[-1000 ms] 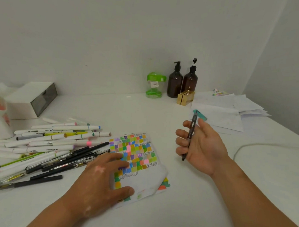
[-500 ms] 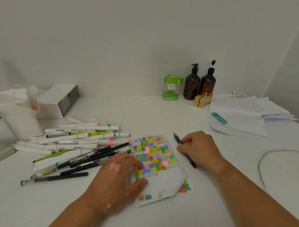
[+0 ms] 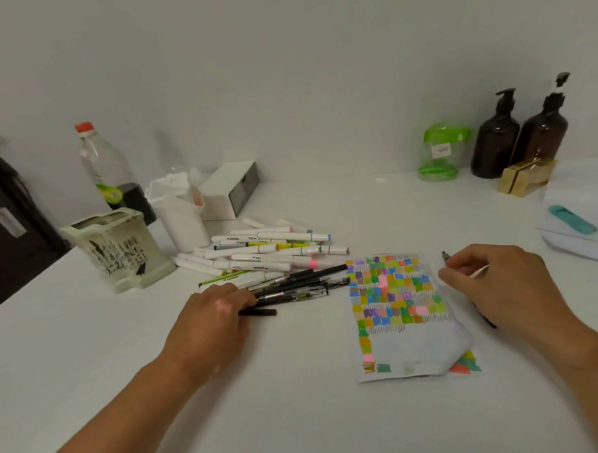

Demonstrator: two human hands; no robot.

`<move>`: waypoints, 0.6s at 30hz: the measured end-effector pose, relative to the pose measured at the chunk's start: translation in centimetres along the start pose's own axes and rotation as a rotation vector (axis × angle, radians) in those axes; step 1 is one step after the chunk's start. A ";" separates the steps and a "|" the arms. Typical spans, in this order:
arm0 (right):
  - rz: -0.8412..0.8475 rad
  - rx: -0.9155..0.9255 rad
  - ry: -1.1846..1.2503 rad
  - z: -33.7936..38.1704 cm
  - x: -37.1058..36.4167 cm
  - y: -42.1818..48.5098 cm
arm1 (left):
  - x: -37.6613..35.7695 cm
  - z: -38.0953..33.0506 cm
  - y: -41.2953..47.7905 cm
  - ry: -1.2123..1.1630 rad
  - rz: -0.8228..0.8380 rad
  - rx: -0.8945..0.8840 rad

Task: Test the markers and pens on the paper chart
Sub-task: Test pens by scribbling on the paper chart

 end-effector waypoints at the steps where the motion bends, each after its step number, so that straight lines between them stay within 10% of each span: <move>1: 0.002 0.008 0.007 0.1 -0.1 -0.1 | -0.1 0.1 -0.2 0.024 0.005 -0.014; 9: -0.012 0.046 0.080 0.6 0.6 -0.4 | 1.4 -3.1 -0.7 -0.021 -0.053 -0.148; 18: 0.500 0.171 0.597 6.6 -2.5 -3.9 | 1.3 -13.6 4.1 -1.317 0.199 0.107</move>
Point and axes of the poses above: each hand's wrist, its own y-axis towards the middle knuckle, its own x-axis out of the back of the hand, z = x × y, the point moved 8 cm from there along y, towards the middle knuckle, and after that the axes turned 4 degrees about x, right-handed, at the moved point
